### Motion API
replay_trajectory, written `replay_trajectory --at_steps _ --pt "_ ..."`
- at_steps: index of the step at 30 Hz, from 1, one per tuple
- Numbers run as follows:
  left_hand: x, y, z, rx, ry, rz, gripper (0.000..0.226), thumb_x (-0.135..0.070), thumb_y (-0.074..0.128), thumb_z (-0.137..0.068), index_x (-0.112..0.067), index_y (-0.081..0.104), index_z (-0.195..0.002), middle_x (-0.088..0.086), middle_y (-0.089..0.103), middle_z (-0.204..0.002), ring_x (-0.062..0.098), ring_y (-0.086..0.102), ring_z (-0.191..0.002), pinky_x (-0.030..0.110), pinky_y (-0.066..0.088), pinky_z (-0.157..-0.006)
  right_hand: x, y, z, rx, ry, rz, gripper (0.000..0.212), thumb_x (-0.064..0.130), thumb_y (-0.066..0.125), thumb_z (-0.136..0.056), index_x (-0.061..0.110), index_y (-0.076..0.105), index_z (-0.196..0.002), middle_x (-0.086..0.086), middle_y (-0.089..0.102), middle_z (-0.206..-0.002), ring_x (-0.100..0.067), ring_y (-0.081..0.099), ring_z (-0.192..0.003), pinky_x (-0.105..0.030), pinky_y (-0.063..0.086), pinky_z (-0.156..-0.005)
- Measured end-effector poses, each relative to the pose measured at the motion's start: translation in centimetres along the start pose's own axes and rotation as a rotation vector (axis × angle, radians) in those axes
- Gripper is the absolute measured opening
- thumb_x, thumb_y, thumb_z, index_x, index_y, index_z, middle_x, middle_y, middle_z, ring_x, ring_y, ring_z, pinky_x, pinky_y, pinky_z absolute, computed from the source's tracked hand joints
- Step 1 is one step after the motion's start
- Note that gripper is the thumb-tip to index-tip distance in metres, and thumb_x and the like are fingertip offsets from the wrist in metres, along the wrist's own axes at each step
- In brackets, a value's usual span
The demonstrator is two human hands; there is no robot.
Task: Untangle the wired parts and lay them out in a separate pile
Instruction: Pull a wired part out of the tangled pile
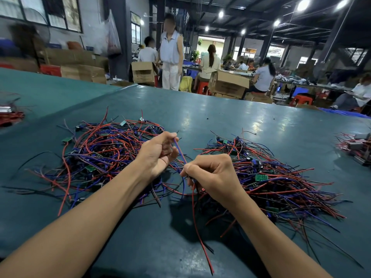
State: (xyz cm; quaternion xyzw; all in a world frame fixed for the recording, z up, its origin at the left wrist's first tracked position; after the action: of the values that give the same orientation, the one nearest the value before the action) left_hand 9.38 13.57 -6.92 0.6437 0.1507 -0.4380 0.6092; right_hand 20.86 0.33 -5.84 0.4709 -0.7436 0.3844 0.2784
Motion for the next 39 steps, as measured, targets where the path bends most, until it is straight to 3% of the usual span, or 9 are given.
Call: replay_trajectory --at_steps 6,9,15,20,23,27,31,36,39 --pt "1.0 0.1 0.4 0.076 0.02 -0.04 0.033 -0.033 0.075 -0.087 -0.001 0.069 -0.095 -0.006 0.026 -0.06 0.005 0.024 -0.043 0.017 0.035 -0.039 -0.9 -0.9 0.0 -0.088 0.083 -0.092 0.022 0.013 0.065 -0.08 0.0 0.075 -0.066 -0.022 0.06 -0.053 -0.041 0.053 -0.045 -0.049 0.044 -0.045" --pt "1.4 0.3 0.8 0.232 0.009 -0.183 0.072 -0.063 0.076 -0.073 -0.003 0.068 -0.113 -0.006 0.033 -0.063 0.006 0.027 -0.05 0.019 0.029 -0.041 -1.2 -0.9 -0.3 -0.24 0.083 -0.051 0.022 0.018 0.064 -0.084 0.006 0.078 -0.071 -0.014 0.065 -0.058 -0.03 0.058 -0.051 -0.05 0.048 -0.054" --pt "2.9 0.5 2.0 0.536 0.114 -0.622 0.048 -0.065 0.074 -0.08 -0.017 0.069 -0.086 -0.002 0.057 -0.077 0.009 0.047 -0.063 0.021 0.033 -0.051 -1.8 -2.1 -1.0 -0.465 0.221 -0.039 0.016 0.02 0.069 -0.093 0.024 0.084 -0.087 0.002 0.072 -0.092 -0.011 0.067 -0.093 -0.047 0.056 -0.086" --pt "2.8 0.3 2.4 0.546 0.142 -0.662 0.025 -0.043 0.075 -0.088 -0.019 0.074 -0.091 0.001 0.054 -0.077 0.01 0.043 -0.061 0.025 0.026 -0.054 -2.3 -2.1 -1.2 -0.381 0.316 -0.061 0.016 0.026 0.068 -0.094 0.024 0.083 -0.09 -0.003 0.075 -0.096 -0.009 0.066 -0.091 -0.039 0.053 -0.086" --pt "2.6 0.6 2.5 0.522 0.109 -0.611 0.031 -0.042 0.078 -0.082 -0.016 0.078 -0.097 0.001 0.059 -0.076 0.008 0.045 -0.06 0.023 0.028 -0.055 -2.4 -1.9 -1.5 -0.316 0.337 -0.073 0.024 0.03 0.06 -0.101 0.021 0.082 -0.097 -0.004 0.077 -0.095 -0.014 0.071 -0.095 -0.043 0.057 -0.088" --pt "2.3 1.0 2.2 0.408 0.133 -0.484 0.042 -0.049 0.078 -0.073 -0.013 0.078 -0.094 -0.001 0.049 -0.068 0.008 0.041 -0.058 0.022 0.03 -0.054 -2.2 -1.8 -1.5 -0.363 0.324 -0.11 0.034 0.032 0.055 -0.104 0.011 0.078 -0.091 -0.004 0.075 -0.081 -0.014 0.07 -0.071 -0.035 0.058 -0.06" --pt "1.9 0.9 1.5 0.332 0.174 -0.327 0.04 -0.048 0.079 -0.071 -0.014 0.08 -0.091 0.001 0.041 -0.068 0.01 0.039 -0.061 0.026 0.029 -0.057 -2.5 -1.3 -1.3 -0.289 0.373 -0.162 0.044 0.033 0.05 -0.106 0.006 0.078 -0.085 -0.01 0.074 -0.076 -0.027 0.072 -0.07 -0.044 0.059 -0.066" --pt "2.3 0.6 1.3 0.447 0.108 -0.243 0.031 -0.037 0.08 -0.078 -0.01 0.08 -0.092 0.011 0.07 -0.077 0.023 0.07 -0.072 0.037 0.058 -0.071 -2.4 -0.6 -1.1 -0.092 0.266 -0.01 0.028 0.019 0.054 -0.105 0.006 0.078 -0.097 -0.009 0.078 -0.092 -0.028 0.074 -0.088 -0.046 0.059 -0.082" --pt "2.3 0.5 1.3 0.461 0.079 -0.271 0.045 -0.043 0.087 -0.071 -0.007 0.079 -0.097 0.015 0.072 -0.089 0.024 0.068 -0.076 0.033 0.054 -0.071 -1.9 -0.7 -1.0 -0.068 0.232 0.017 0.023 0.016 0.058 -0.103 0.002 0.076 -0.096 -0.002 0.072 -0.077 -0.007 0.06 -0.064 -0.031 0.052 -0.064"
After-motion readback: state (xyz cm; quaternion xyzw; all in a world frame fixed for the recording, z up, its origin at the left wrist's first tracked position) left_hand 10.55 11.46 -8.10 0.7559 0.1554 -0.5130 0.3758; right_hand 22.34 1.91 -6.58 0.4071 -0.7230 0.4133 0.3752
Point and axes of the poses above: each hand's wrist, its own z-axis away from the middle knuckle, its own y-axis out of the palm, x = y × z, the point moved 1 cm from there along -z, towards the middle knuckle
